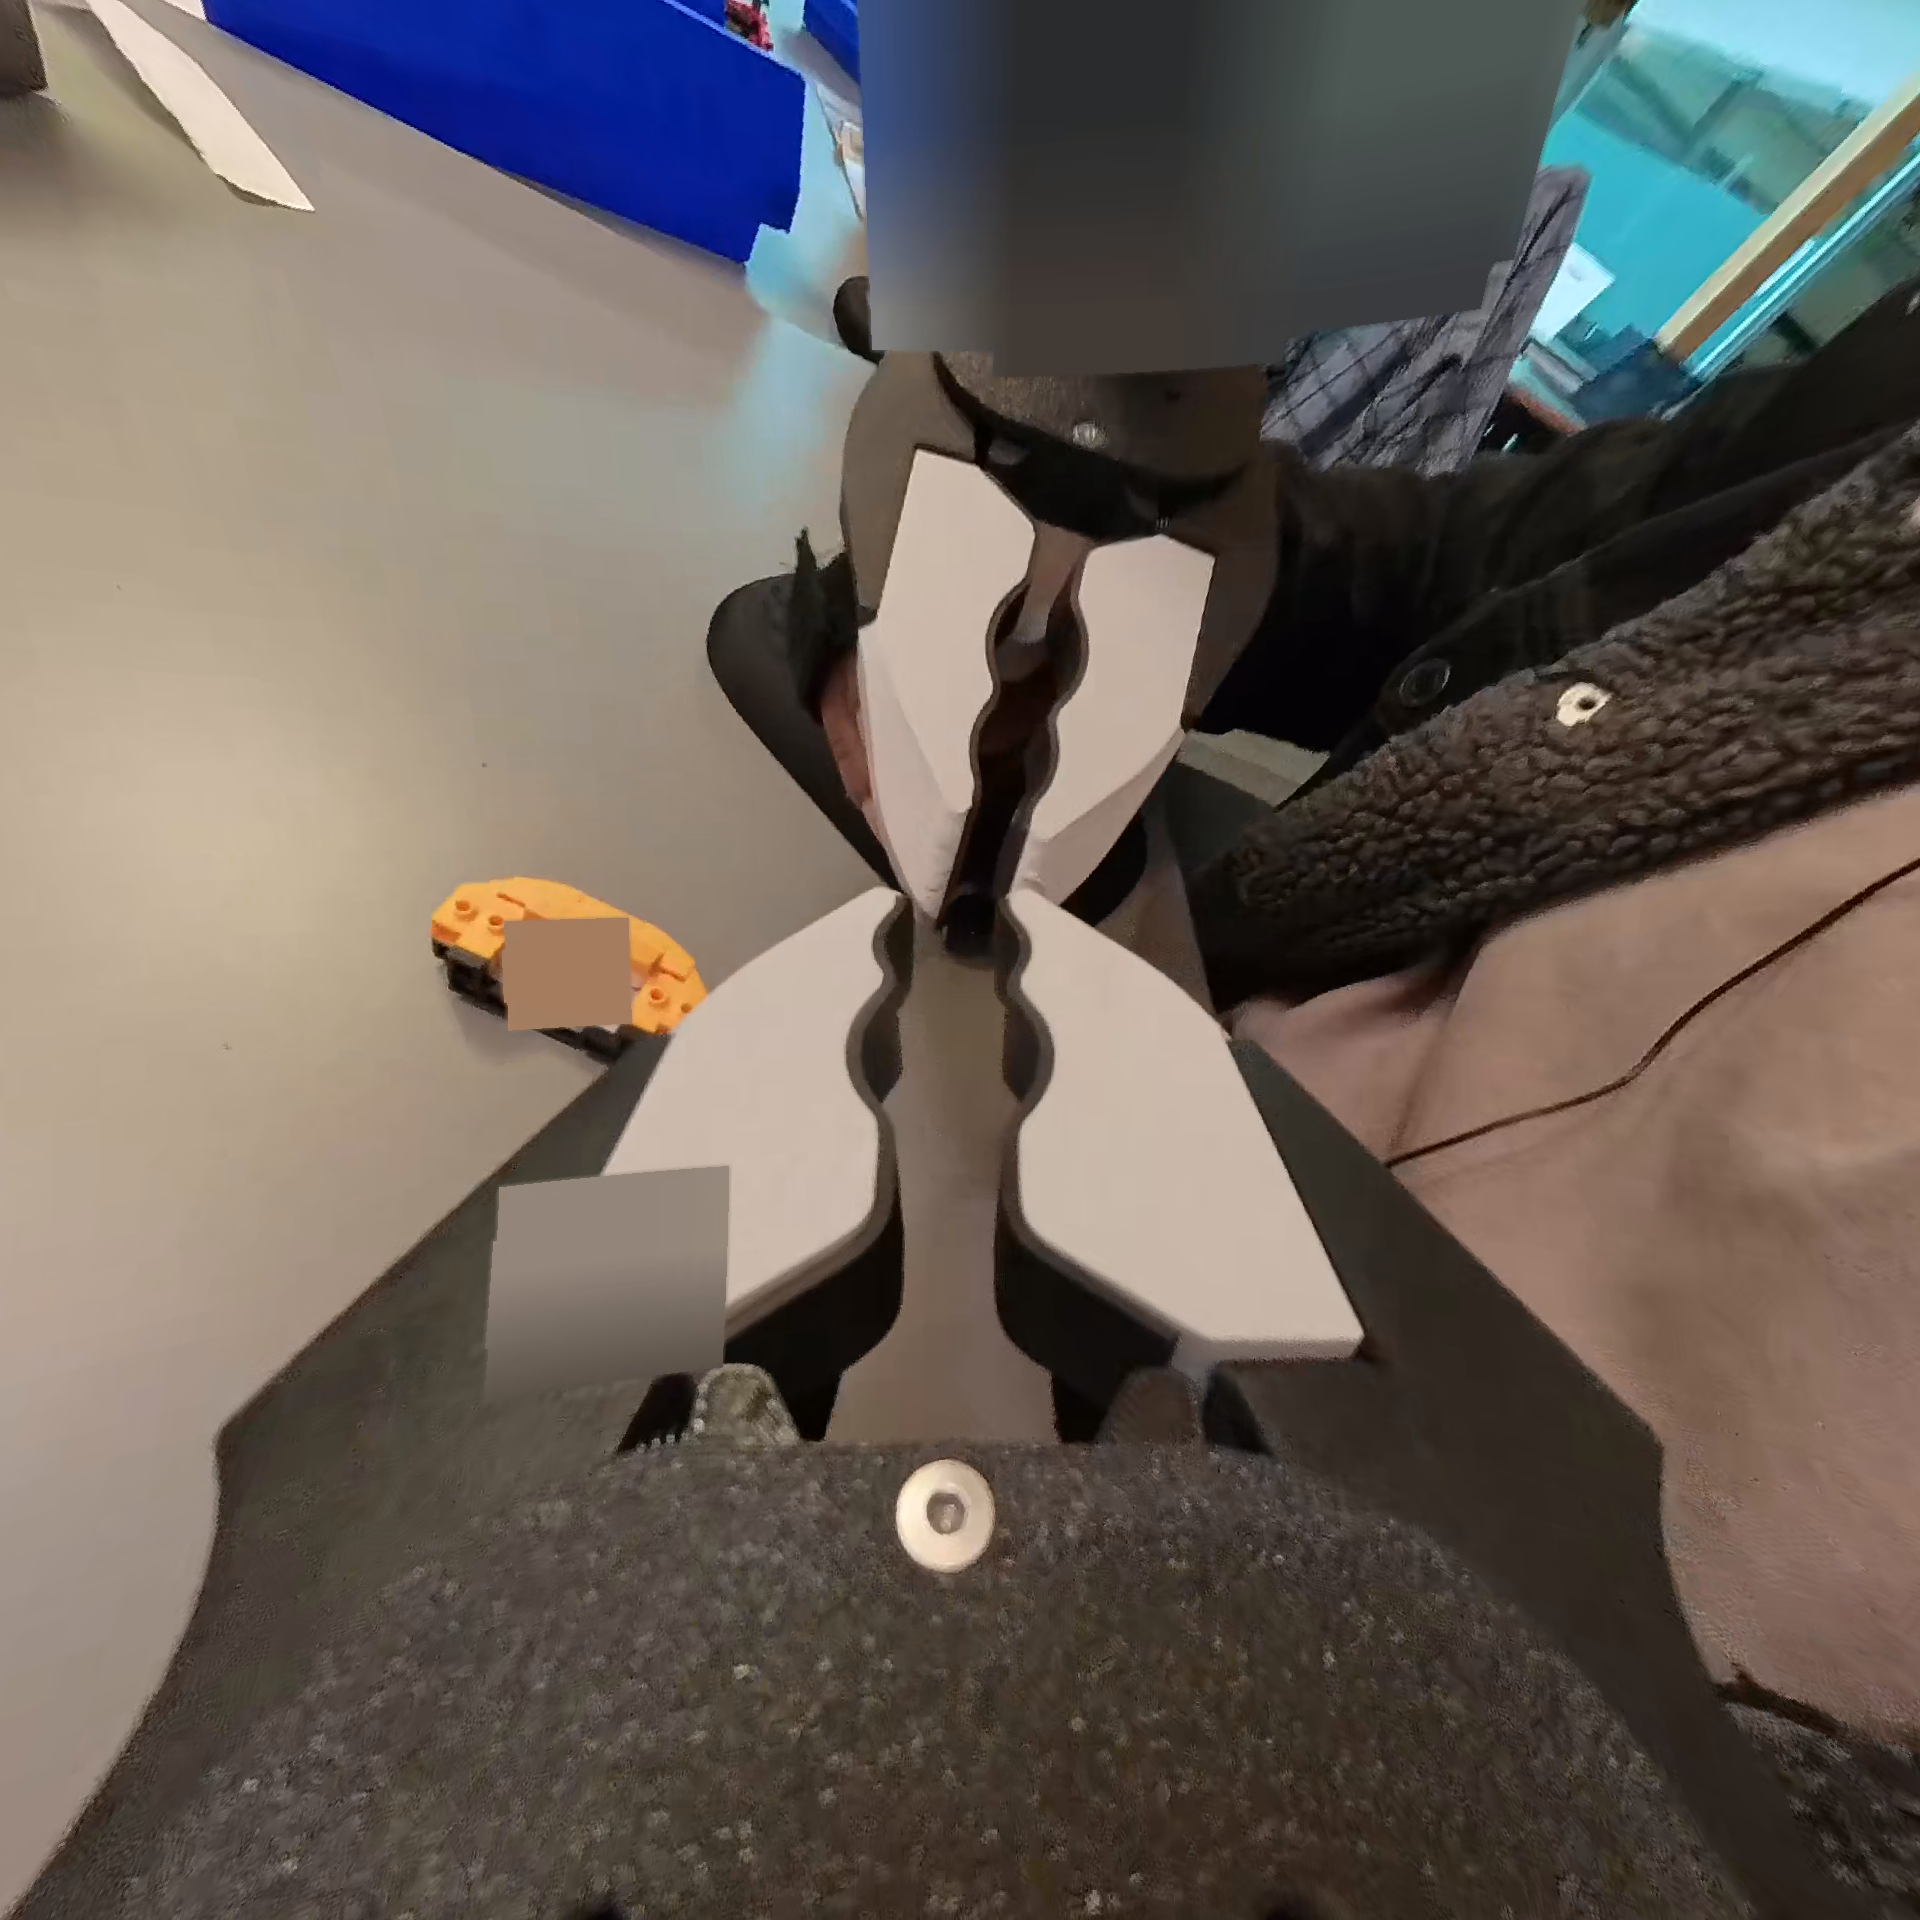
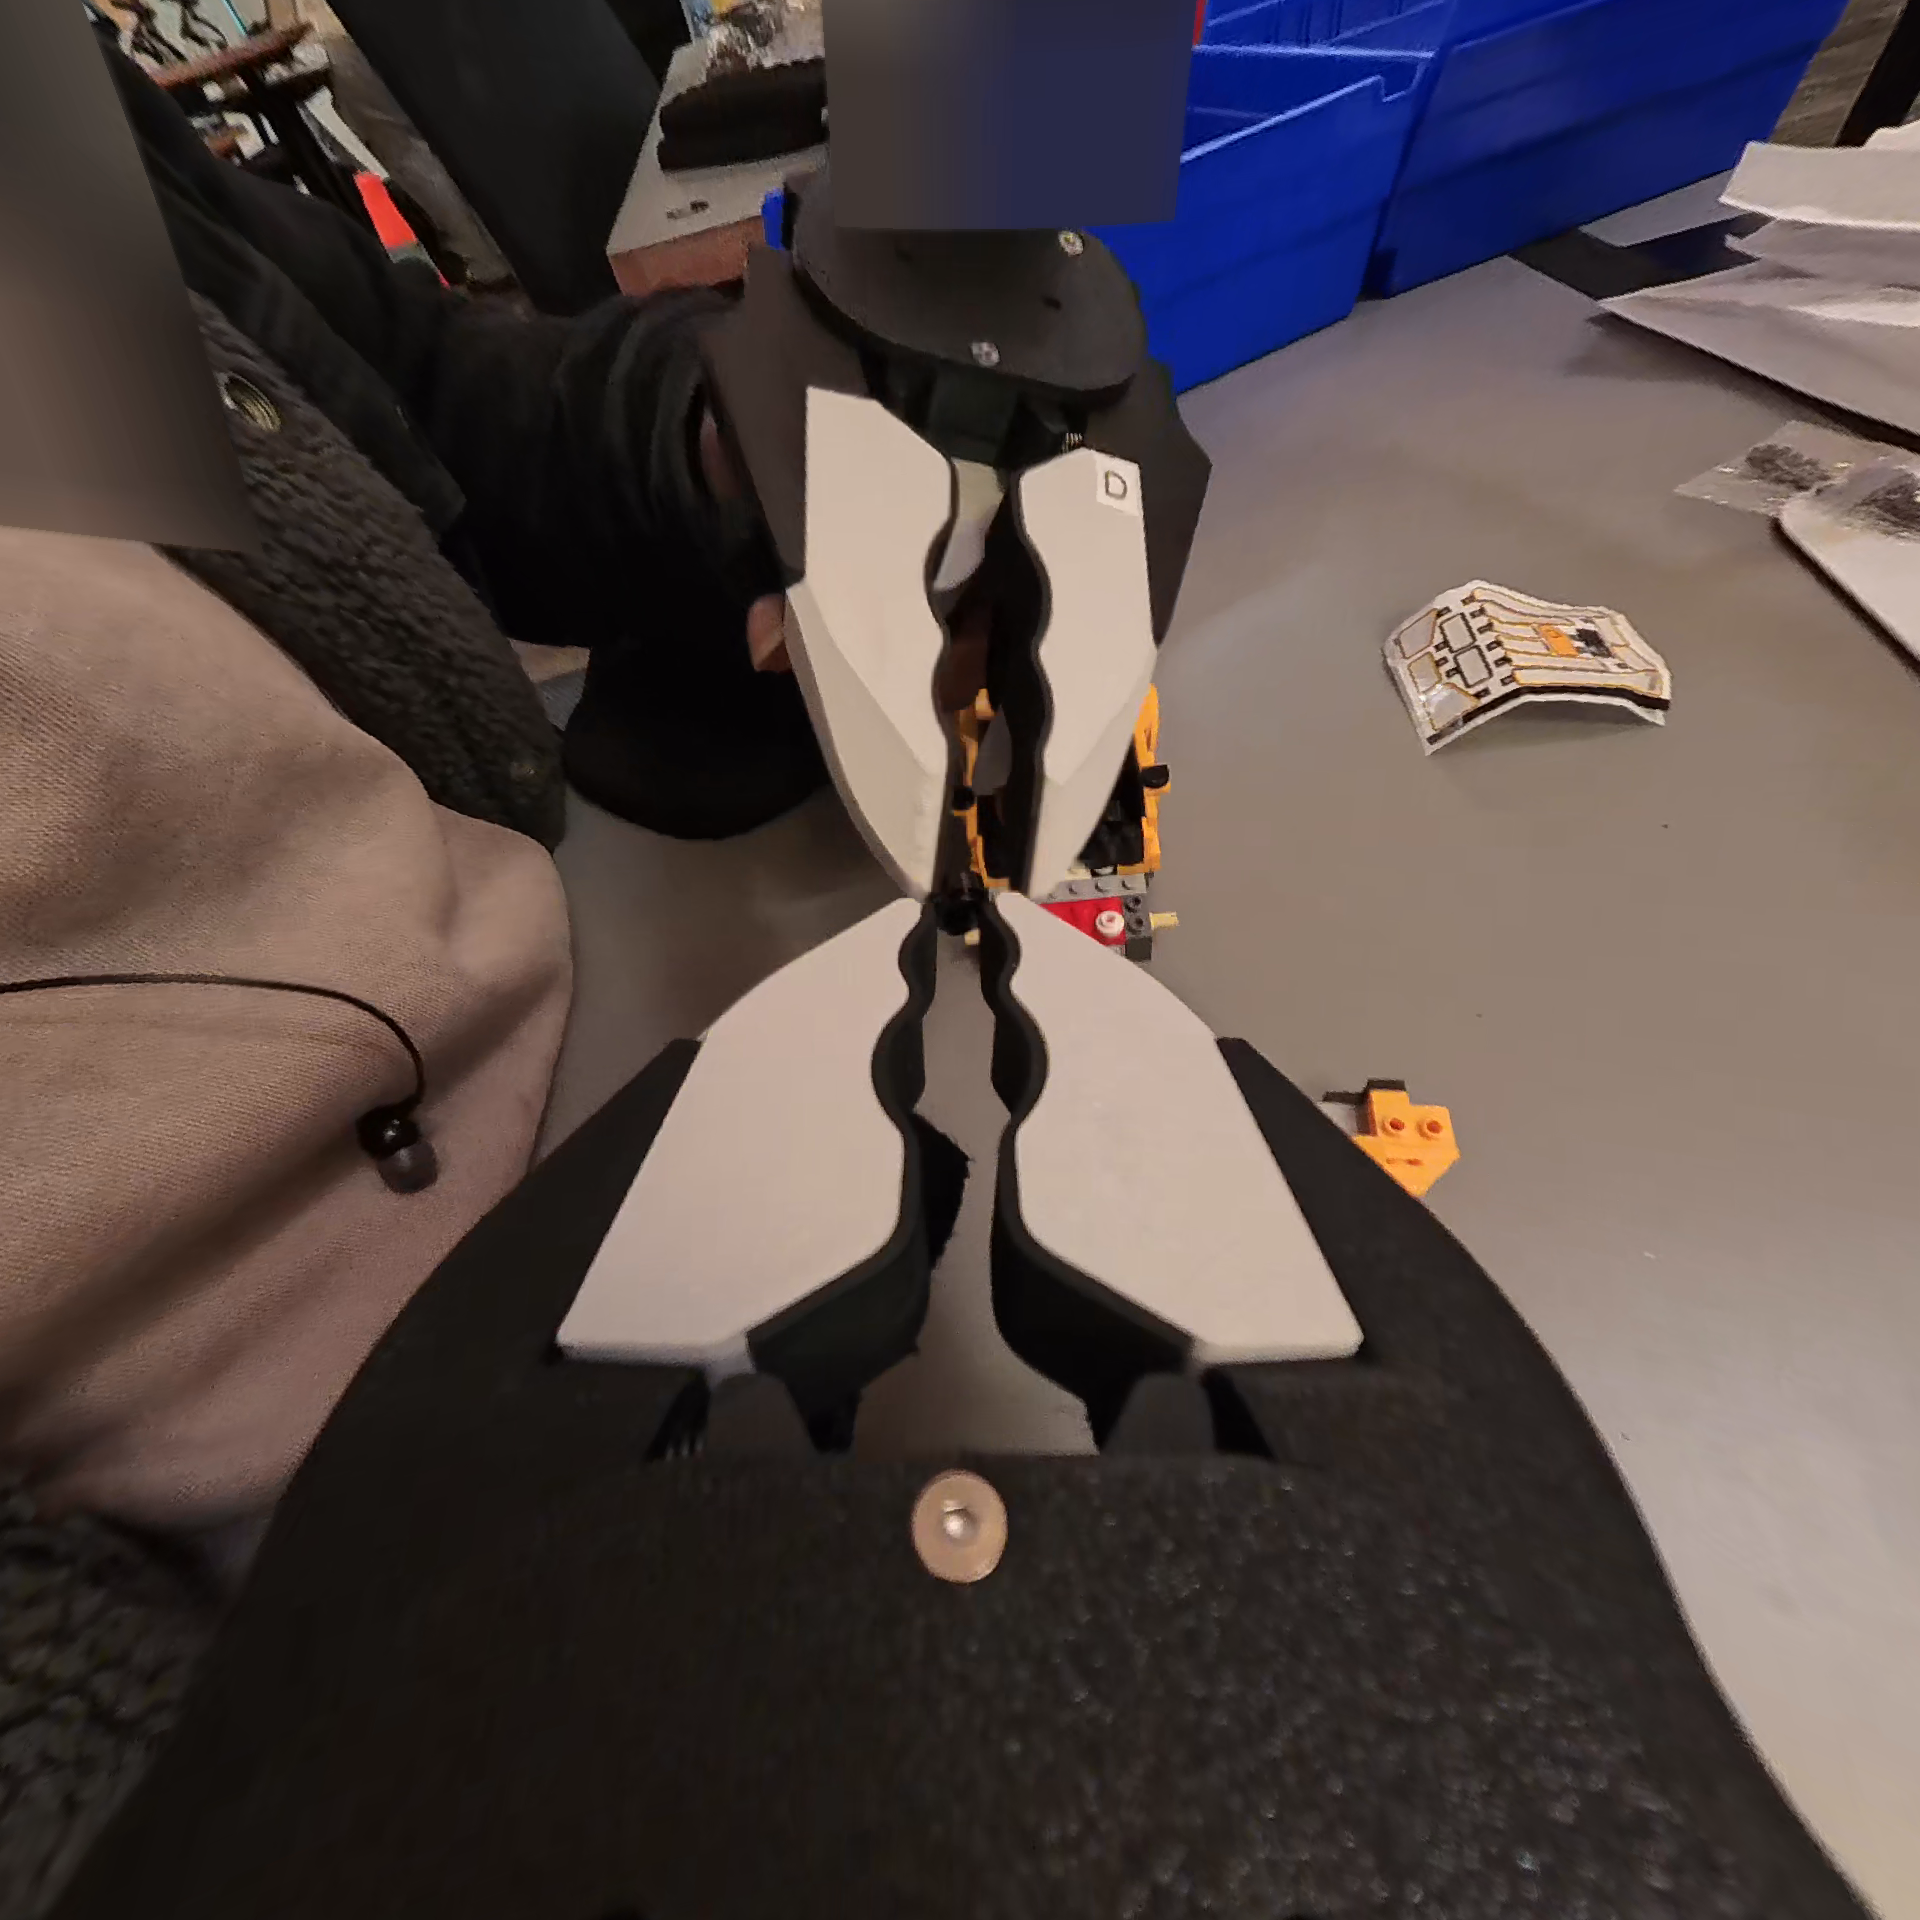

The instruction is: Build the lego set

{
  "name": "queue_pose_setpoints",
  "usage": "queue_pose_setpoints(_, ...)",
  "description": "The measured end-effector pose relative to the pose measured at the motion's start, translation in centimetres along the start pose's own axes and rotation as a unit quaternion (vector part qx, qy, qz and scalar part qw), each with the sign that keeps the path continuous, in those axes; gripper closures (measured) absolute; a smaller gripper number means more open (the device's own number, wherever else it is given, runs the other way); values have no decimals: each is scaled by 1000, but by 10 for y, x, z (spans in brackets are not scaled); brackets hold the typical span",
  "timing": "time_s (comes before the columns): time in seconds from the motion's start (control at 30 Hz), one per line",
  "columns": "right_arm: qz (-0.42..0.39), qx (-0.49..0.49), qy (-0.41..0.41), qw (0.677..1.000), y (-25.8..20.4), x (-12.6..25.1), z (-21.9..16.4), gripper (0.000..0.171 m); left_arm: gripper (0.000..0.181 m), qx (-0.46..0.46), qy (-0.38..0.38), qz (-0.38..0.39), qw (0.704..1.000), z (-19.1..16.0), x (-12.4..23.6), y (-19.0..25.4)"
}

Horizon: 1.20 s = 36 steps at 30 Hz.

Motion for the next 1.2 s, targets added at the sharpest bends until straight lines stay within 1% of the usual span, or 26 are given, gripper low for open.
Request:
queue_pose_setpoints(0.13, -10, 4, -13, 1000, 2, 0, -2, 163, 169, -22, -6, 19, 1000, 0, -3, 0)
queue_pose_setpoints(0.27, -18, 15, -28, 999, 2, -3, -4, 163, 173, -22, -8, 16, 1000, -4, -3, -2)
queue_pose_setpoints(0.47, -11, 5, -28, 1000, 5, -8, -8, 162, 173, -13, -6, 16, 1000, -11, -3, -5)
queue_pose_setpoints(0.53, -8, 6, -28, 1000, 7, -9, -8, 159, 174, -6, -4, 16, 1000, -11, -1, -7)
queue_pose_setpoints(0.63, -33, 27, -44, 998, 12, -3, -5, 147, 174, 8, 6, 27, 1000, -9, 4, -14)
queue_pose_setpoints(0.7, -88, 45, -81, 992, 22, 5, -6, 133, 174, 24, 15, 38, 999, -6, 12, -20)
queue_pose_setpoints(0.73, -116, 46, -111, 986, 28, 8, -9, 119, 174, 38, 18, 44, 998, -4, 17, -24)
queue_pose_setpoints(0.77, -128, 35, -145, 981, 35, 8, -13, 104, 174, 55, 19, 48, 997, -3, 21, -30)
queue_pose_setpoints(0.8, -127, 14, -172, 977, 41, 4, -18, 93, 174, 76, 19, 48, 996, -3, 24, -36)
queue_pose_setpoints(0.83, -122, -5, -189, 974, 46, -1, -23, 86, 174, 97, 21, 48, 994, -3, 26, -42)
queue_pose_setpoints(0.9, -118, -20, -227, 966, 53, -14, -30, 79, 174, 138, 18, 38, 990, -3, 29, -53)
queue_pose_setpoints(0.97, -113, -20, -266, 957, 59, -24, -34, 81, 174, 170, 13, 26, 985, -3, 30, -60)
queue_pose_setpoints(1.0, -111, -25, -278, 954, 62, -27, -34, 86, 174, 180, 10, 22, 983, -3, 31, -62)
queue_pose_setpoints(1.07, -98, -18, -278, 955, 64, -30, -32, 99, 174, 190, 3, 18, 982, -3, 31, -66)
queue_pose_setpoints(1.13, -92, 4, -278, 956, 65, -31, -31, 99, 174, 198, -2, 13, 980, -4, 30, -69)
queue_pose_setpoints(1.2, -98, 37, -246, 963, 63, -28, -29, 99, 174, 213, -3, 1, 977, -4, 29, -72)
Point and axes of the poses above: each gripper's, where its closed fingertips meet, x back along the fingers, z out of its top, y = z × x across the jaws, the point moved 10 cm from there along x, back along the fingers, and after that the axes turned 8 degrees about z, right-handed, at the moved point
